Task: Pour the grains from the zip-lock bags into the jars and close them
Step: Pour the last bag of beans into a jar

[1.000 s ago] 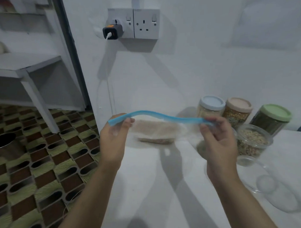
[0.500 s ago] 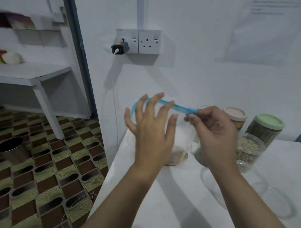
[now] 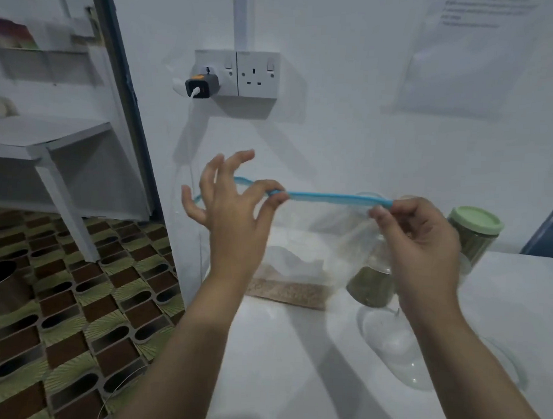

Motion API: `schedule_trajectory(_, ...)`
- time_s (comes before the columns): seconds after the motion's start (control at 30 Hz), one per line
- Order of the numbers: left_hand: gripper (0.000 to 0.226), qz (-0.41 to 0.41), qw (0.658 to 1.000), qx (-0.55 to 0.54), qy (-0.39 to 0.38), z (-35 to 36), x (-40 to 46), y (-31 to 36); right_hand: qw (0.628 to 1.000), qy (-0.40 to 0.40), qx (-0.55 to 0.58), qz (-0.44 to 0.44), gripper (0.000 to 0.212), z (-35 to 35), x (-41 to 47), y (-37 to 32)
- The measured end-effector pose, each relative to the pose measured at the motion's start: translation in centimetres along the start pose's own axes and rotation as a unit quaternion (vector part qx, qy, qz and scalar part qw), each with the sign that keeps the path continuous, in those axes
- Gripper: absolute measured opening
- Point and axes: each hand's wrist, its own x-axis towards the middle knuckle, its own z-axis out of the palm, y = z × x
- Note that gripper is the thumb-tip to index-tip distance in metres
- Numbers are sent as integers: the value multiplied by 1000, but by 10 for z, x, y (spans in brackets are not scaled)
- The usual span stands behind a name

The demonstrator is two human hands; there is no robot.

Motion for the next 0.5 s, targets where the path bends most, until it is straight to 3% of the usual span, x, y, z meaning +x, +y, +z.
schedule_trajectory(0.17,11,-87,996,29,-7,5,19,-57,989,103,38,99,23,-6,12,19)
schedule_trajectory(0.27,7,-113,987,-102,-48,11,14,-69,989,105,7,106,20,-1,12,29)
schedule_trajectory(0.37,13,-161,958,-229,-60,11,12,-56,981,52,-185,-7,23,2,6,30)
schedule_trajectory(0.43,14,-117,965,-218,-89,9,21,-46,923,11,-372,-101,40,0,9,23)
schedule_trajectory(0.5,20,-66,963,-218,-142,6,35,-36,864,-38,-489,-114,42,6,13,6)
